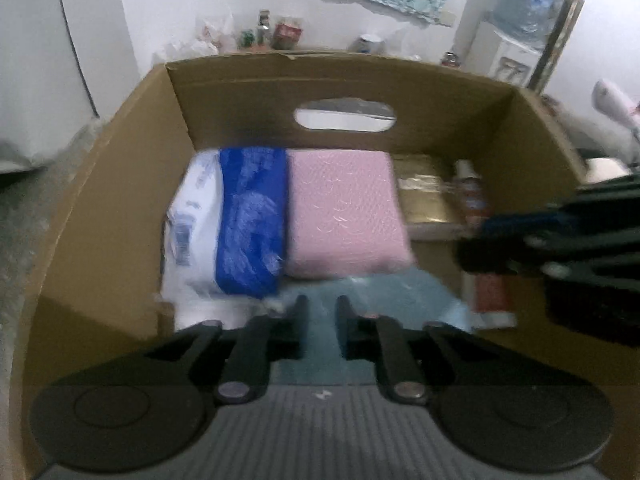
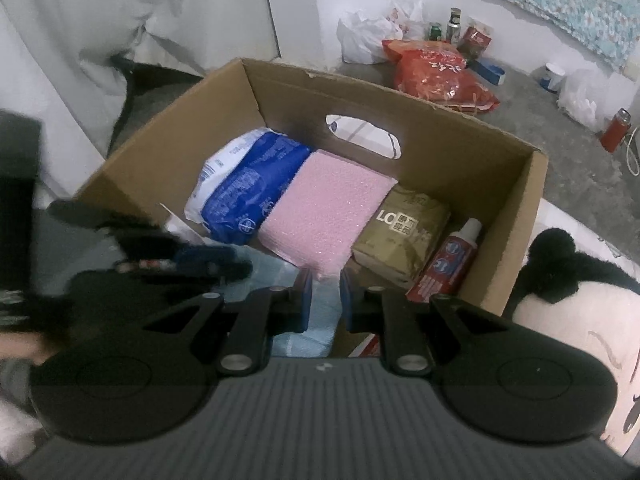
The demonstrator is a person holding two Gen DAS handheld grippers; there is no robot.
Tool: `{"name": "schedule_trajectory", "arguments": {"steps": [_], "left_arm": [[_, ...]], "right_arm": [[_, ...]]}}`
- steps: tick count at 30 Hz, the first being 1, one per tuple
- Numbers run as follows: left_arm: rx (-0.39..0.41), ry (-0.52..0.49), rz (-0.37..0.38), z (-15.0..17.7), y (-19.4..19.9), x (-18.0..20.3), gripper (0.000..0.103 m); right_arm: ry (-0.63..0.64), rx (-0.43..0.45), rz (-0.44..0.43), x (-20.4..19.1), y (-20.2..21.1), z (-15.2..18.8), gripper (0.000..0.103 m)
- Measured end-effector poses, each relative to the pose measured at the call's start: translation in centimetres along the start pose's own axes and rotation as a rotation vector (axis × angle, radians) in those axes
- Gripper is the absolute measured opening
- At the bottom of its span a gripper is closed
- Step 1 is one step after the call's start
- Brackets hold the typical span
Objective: Organize soft objects
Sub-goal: 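Press the blue towel flat in the box with the left tool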
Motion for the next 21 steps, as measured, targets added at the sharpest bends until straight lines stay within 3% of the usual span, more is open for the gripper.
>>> {"name": "schedule_trajectory", "arguments": {"steps": [5, 9, 13, 15, 19, 21], "left_arm": [[-0.062, 0.026, 0.06, 0.7, -0.1, 0.9, 0.016], [-0.063, 0.082, 0.195, 0.4, -2.7, 2.5, 0.019], [-0.065, -0.09, 0.14, 1.3, -3.1, 4.4, 0.022], [-0.115, -0.068, 0.15, 1.2, -2.3, 4.2, 0.022], [-0.063, -0.043, 0.187, 0.7, 0.0, 3.5, 0.024], [-0.086, -0.023, 0.122, 0.7, -0.8, 3.2, 0.022]], "right_arm": [[-0.047, 0.043, -0.021, 0.3, 1.7, 0.3, 0.014], [-0.064, 0.091, -0.038, 1.0, 4.8, 1.0, 0.014], [-0.056, 0.12, -0.033, 1.8, 7.4, 2.1, 0.015], [-0.049, 0.123, -0.034, 1.9, 8.1, 2.5, 0.015], [-0.091, 0.138, -0.061, 2.2, 8.5, 2.8, 0.015], [-0.106, 0.133, -0.061, 2.1, 8.2, 2.9, 0.015]]}}
Point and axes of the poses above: each gripper's, at about its wrist camera, not at the fingertips, and y roughly against the way its jaws point, x to its right, z to its underside, the point moved 3 cm from there along -y, roughly the way its jaws point, and after that the axes turned 5 degrees about y, right-handed, at the moved point
